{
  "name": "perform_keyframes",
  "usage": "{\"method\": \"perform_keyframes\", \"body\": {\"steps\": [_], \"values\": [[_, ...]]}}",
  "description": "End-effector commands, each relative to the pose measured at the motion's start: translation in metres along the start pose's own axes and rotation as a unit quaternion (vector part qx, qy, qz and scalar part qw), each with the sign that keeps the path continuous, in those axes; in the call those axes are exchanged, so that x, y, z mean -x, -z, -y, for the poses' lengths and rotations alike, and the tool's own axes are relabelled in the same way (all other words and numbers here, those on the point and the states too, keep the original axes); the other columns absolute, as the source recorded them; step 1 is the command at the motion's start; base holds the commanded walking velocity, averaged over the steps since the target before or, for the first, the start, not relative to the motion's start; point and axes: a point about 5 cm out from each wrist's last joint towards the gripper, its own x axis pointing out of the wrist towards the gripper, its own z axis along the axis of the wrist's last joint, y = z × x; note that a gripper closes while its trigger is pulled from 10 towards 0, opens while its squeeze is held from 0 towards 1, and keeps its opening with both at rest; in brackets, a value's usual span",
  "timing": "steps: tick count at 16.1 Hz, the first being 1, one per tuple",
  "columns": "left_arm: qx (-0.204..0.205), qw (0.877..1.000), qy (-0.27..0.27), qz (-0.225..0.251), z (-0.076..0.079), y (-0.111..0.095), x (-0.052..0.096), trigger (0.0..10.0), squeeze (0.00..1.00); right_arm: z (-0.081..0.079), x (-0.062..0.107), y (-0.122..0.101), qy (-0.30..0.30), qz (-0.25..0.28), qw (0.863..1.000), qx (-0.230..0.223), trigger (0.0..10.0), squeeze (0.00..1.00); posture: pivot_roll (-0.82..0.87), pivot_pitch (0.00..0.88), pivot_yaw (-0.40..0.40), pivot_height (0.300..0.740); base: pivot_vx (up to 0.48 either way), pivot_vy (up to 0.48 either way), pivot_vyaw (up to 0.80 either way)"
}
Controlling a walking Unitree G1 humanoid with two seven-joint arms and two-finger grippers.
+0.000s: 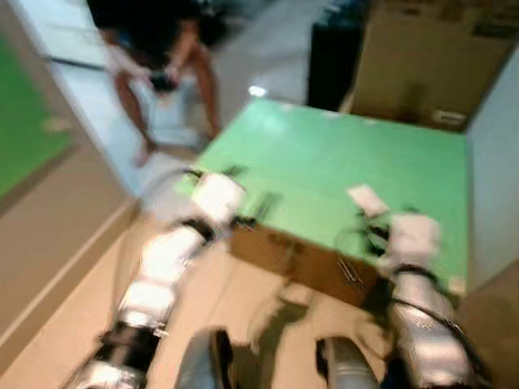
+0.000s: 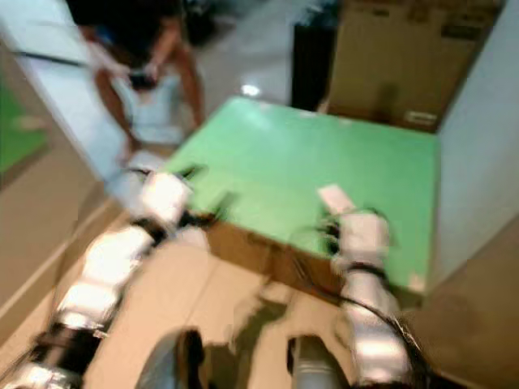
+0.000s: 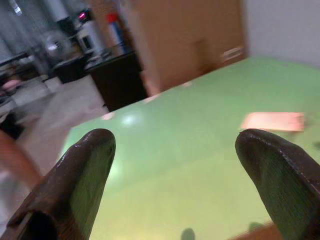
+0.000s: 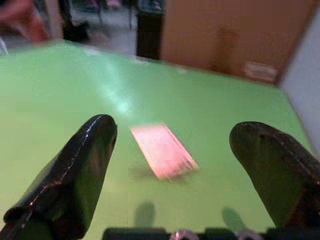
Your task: Setting the table
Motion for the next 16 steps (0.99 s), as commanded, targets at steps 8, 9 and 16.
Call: {"method": "perform_keyframes", "body": {"steps": [8,9,16], "values": [[-0.006,1.000,0.020,0.023,0.010,-0.010,-0.009,10.0,0.00,0.024,0.005,0.011,0.072,-0.028,0.997,-0.021,10.0,0.00,-0.22,0.064,0.083,0.618,0.120,0.000,0.00],[-0.006,1.000,0.021,0.023,0.011,-0.010,-0.009,10.0,0.00,0.027,0.005,0.013,0.080,-0.033,0.996,-0.031,10.0,0.00,-0.22,0.064,0.083,0.618,0.000,0.000,0.00],[-0.018,0.999,0.021,0.019,0.001,-0.012,-0.003,10.0,0.00,0.039,-0.007,0.024,0.109,-0.067,0.990,-0.050,10.0,0.00,-0.20,0.091,0.125,0.618,0.000,0.000,0.00]]}}
